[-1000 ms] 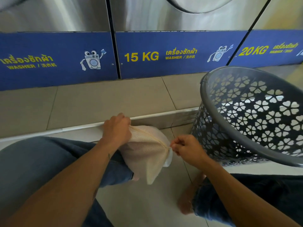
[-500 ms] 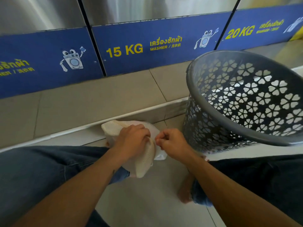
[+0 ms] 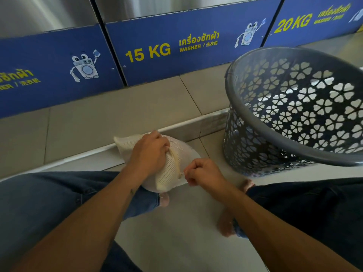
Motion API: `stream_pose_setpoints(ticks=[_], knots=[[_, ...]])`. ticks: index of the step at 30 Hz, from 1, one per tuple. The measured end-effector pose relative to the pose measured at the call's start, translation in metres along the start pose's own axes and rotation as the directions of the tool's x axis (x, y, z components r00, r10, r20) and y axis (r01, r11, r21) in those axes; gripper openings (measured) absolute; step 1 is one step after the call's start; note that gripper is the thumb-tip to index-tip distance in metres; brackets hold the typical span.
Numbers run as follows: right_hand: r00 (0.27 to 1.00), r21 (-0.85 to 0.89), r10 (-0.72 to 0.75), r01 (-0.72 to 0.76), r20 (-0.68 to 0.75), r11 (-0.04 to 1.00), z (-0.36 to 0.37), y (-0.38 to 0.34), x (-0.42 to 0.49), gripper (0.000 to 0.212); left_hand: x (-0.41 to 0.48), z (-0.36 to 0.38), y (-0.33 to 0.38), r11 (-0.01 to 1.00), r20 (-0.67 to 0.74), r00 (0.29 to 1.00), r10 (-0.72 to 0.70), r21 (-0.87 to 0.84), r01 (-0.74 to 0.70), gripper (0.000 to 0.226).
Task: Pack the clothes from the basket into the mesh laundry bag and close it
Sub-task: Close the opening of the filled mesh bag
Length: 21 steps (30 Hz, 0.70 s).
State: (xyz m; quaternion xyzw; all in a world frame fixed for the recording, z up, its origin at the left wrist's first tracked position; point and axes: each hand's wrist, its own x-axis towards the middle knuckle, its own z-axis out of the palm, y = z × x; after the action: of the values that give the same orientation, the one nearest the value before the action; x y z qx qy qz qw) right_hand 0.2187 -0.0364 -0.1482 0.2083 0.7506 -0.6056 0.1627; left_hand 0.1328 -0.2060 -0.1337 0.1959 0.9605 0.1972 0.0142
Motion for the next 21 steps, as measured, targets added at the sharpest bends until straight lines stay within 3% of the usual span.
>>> stream_pose_setpoints(ticks=[3, 7, 11, 15, 21], knots=[[0.997, 0.168, 0.069, -0.064, -0.022, 0.984, 0.002, -0.002, -0.002, 0.02, -0.001, -0.008, 0.02, 0.996, -0.001, 0.997, -0.083, -0.011, 0.083, 0.024], [0.982, 0.363, 0.191, -0.179, 0.002, 0.914, 0.007, -0.001, -0.003, 0.018, -0.007, -0.008, 0.03, 0.949, 0.347, 0.907, -0.237, -0.115, 0.292, 0.044], [0.976, 0.474, 0.217, -0.198, 0.015, 0.858, 0.007, 0.0, -0.005, 0.012, -0.015, -0.004, 0.023, 0.843, 0.582, 0.8, -0.147, -0.349, 0.408, 0.072], [0.976, 0.467, 0.213, -0.17, -0.039, 0.868, 0.005, -0.003, -0.005, 0.012, -0.022, 0.003, 0.021, 0.839, 0.59, 0.795, -0.137, -0.358, 0.411, 0.099], [0.974, 0.45, 0.207, -0.146, -0.088, 0.881, 0.001, -0.006, -0.003, 0.012, -0.024, 0.01, 0.023, 0.853, 0.53, 0.836, -0.143, -0.362, 0.376, 0.096]])
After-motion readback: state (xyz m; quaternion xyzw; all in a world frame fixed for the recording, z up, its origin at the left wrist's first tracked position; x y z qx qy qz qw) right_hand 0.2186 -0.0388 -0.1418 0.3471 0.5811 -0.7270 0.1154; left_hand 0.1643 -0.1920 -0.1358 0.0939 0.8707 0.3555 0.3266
